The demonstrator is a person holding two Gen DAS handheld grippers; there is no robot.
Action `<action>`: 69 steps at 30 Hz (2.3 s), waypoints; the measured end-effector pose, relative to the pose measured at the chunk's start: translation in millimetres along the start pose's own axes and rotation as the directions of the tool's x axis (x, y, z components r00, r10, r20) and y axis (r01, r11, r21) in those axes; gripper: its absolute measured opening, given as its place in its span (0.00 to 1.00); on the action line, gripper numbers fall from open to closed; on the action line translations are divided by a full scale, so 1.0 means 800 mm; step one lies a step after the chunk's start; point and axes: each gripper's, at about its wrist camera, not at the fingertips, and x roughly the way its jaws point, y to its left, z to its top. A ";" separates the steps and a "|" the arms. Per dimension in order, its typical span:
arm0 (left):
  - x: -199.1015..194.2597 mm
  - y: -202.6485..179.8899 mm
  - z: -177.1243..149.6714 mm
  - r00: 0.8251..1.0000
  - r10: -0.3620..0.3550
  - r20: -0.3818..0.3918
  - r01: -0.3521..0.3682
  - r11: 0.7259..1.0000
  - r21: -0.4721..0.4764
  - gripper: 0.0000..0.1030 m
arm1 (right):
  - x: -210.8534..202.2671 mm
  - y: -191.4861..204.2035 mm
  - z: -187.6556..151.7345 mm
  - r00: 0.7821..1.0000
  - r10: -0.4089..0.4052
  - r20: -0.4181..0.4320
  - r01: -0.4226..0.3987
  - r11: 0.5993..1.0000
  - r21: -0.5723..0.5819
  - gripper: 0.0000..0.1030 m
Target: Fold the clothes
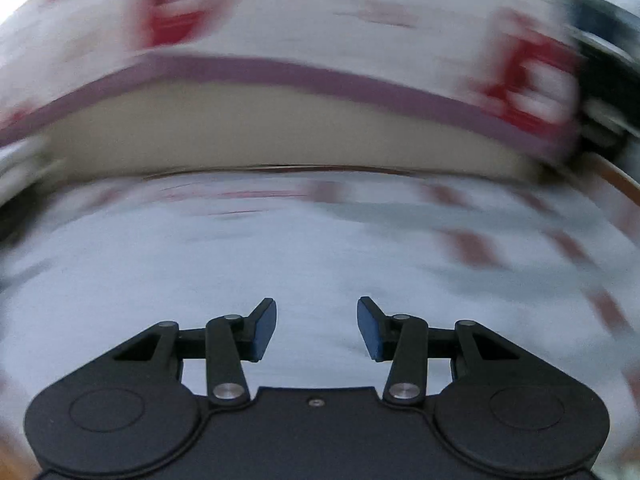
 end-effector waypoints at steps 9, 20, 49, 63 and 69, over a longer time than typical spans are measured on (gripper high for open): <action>-0.020 -0.024 0.007 0.998 -0.038 0.048 0.033 0.993 0.114 0.05 | 0.070 0.270 0.017 0.917 0.371 -0.148 -0.397 0.812 -0.428 0.51; 0.002 -0.022 0.016 0.993 -0.046 -0.112 0.050 0.998 0.037 0.22 | 0.136 0.367 -0.009 0.904 0.363 -0.228 -0.428 0.760 -0.488 0.52; -0.019 -0.192 -0.025 0.954 -0.299 0.017 0.260 0.855 0.448 0.17 | 0.090 0.218 -0.002 0.829 0.488 -0.274 -0.506 0.862 0.004 0.53; -0.012 -0.158 -0.058 0.942 -0.254 -0.217 0.315 0.892 0.323 0.58 | 0.055 0.106 -0.025 0.903 0.419 -0.092 -0.363 0.861 0.357 0.54; -0.026 -0.130 -0.055 0.986 -0.113 -0.125 0.157 0.882 0.444 0.67 | 0.081 0.169 0.018 0.862 0.502 -0.063 -0.493 0.862 0.121 0.66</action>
